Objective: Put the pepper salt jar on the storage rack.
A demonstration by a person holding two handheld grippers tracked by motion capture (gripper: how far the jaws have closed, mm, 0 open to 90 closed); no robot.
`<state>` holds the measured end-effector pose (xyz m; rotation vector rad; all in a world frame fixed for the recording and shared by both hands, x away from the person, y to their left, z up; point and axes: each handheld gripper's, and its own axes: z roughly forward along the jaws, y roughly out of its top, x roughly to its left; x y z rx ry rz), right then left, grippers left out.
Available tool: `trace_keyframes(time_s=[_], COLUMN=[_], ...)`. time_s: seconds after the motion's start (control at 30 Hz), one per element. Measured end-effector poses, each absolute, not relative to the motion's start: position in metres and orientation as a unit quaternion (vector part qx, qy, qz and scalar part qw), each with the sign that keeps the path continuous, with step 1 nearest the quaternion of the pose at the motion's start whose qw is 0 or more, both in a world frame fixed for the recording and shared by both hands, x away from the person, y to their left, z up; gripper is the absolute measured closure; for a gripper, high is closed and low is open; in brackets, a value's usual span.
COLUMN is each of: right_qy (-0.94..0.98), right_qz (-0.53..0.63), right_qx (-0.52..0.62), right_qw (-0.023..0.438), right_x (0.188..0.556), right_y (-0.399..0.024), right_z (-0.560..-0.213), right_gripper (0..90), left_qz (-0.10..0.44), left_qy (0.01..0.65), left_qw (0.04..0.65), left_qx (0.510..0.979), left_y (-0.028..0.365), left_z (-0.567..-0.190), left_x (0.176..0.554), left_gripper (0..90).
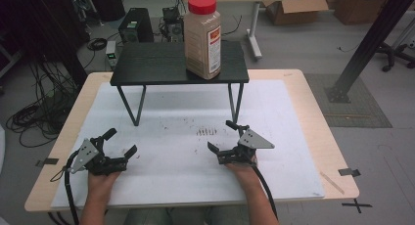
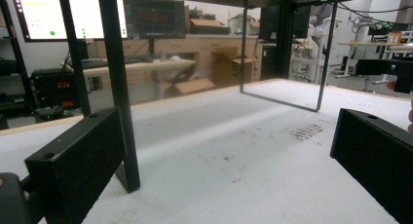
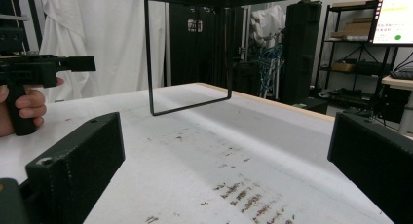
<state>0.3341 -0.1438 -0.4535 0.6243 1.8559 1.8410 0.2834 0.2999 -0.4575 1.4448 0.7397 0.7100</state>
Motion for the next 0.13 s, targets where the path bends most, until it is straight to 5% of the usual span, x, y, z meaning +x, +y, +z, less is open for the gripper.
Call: trace_keyframes(time_s=[0.13], right_qy=[0.673], right_qz=[0.667], right_qx=[0.226], right_qw=[0.225], right_x=[0.3339], right_y=[-0.1438], right_z=[-0.4536], right_gripper=[0.0], left_qz=[0.312], left_qy=[0.322], left_qw=[0.632], left_qx=[0.632], left_y=[0.2997], left_z=[-0.4575], left_x=[0.2831], left_gripper=[0.2])
